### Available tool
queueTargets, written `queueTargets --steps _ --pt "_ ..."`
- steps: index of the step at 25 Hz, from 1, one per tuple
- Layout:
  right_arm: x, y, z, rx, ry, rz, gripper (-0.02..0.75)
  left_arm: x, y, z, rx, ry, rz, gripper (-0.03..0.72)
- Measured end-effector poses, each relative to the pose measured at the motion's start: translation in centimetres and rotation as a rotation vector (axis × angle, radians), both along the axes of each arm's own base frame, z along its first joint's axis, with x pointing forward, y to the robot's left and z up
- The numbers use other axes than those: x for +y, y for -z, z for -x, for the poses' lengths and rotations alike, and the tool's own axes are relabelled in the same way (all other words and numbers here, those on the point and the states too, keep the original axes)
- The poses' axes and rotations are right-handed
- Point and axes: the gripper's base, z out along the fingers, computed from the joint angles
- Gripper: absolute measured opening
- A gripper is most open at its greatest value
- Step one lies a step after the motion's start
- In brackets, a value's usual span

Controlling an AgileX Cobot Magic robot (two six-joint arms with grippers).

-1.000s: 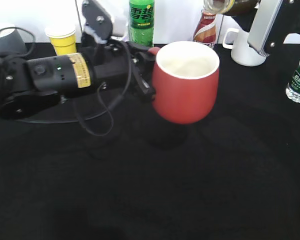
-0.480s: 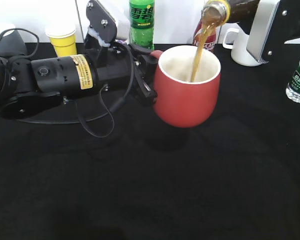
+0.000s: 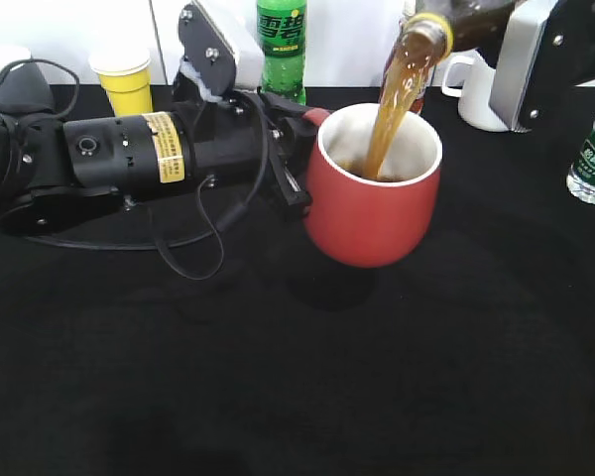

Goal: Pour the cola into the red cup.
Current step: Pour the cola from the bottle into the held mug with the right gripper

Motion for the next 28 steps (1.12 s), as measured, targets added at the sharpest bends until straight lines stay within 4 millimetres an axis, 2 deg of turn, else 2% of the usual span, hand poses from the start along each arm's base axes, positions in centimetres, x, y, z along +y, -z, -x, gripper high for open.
queueTargets --steps 20,28 --pt "-0.1 -0.13 -0.11 -0.049 0.018 0.043 0.489 -0.02 0.02 0.04 -0.007 0.006 -0.007 0.071" --pt "0.37 -0.65 0.46 0.219 -0.081 -0.268 0.489 0.15 -0.29 -0.37 0.021 -0.049 0.047 0.071"
